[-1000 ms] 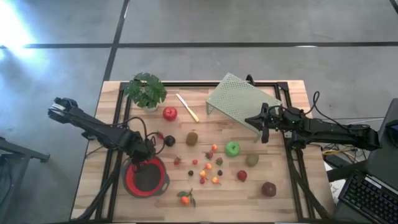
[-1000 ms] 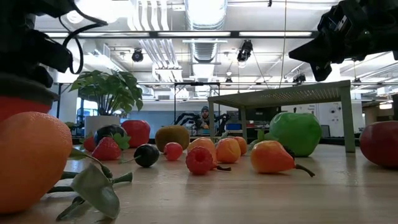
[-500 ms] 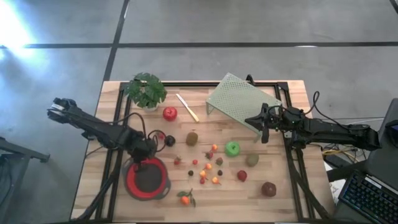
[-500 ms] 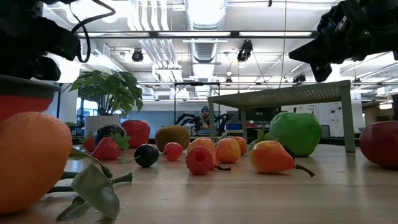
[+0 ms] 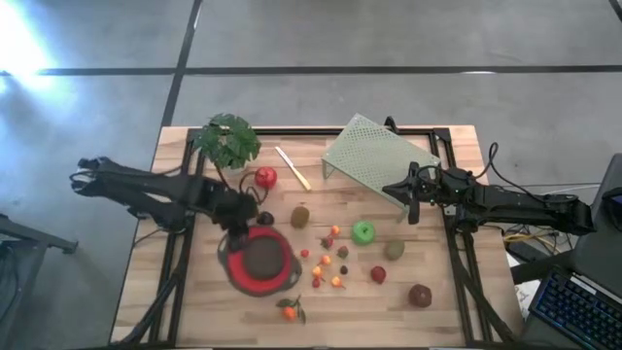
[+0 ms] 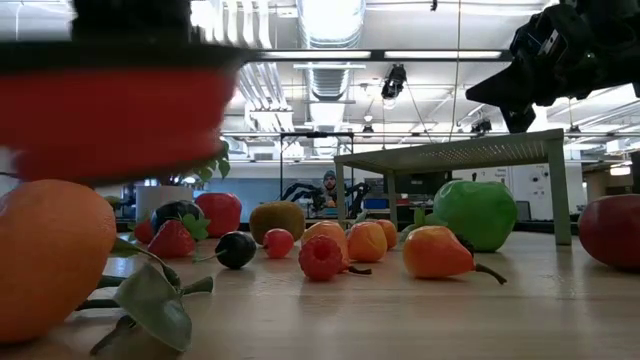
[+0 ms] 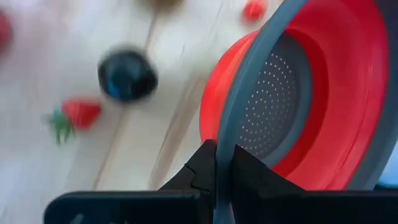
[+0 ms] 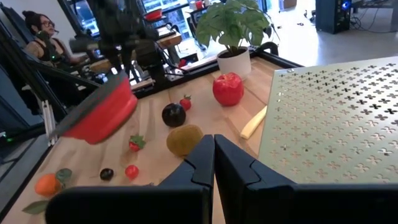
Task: Pick & Place Fruit
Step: Put the red gray on the shelf
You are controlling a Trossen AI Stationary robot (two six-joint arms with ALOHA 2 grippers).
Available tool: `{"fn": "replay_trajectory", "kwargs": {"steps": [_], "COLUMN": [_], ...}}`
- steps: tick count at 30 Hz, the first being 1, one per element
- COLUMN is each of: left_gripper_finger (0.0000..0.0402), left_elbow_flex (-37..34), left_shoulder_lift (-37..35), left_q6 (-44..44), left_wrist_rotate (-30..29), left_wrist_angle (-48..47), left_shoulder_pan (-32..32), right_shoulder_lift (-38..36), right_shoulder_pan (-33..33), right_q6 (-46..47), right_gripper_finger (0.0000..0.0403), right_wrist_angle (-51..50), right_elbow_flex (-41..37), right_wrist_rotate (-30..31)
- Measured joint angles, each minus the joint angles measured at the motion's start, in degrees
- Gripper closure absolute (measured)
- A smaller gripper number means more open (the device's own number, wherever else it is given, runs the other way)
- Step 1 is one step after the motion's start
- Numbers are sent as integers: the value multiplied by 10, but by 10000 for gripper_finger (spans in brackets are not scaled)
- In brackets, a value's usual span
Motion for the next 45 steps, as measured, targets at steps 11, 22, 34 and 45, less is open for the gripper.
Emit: {"fn": "replay_trajectory", "kwargs": {"steps": [11,22,34,45], "left_gripper_finger": [376,376,373,373], "left_elbow_flex": [99,367,712,738], "left_shoulder_lift": [11,205,453,549], "left_q6": [109,166,178,142], "left_wrist_rotate": [25,73,104,124], "left_wrist_angle": [181,104,-24,-40], "left_shoulder_pan": [164,292,347,369], "right_shoulder_lift": [0,0,-1,-2], "right_shoulder_pan": [0,0,0,1], "right_q6": [0,0,-24,-30], "right_gripper_finger": [394,394,394,394], "right_wrist_angle": [0,-2,-87,-87], "right_elbow_flex": [3,15,68,128], "right_wrist_rotate": [4,4,-62,-163]}}
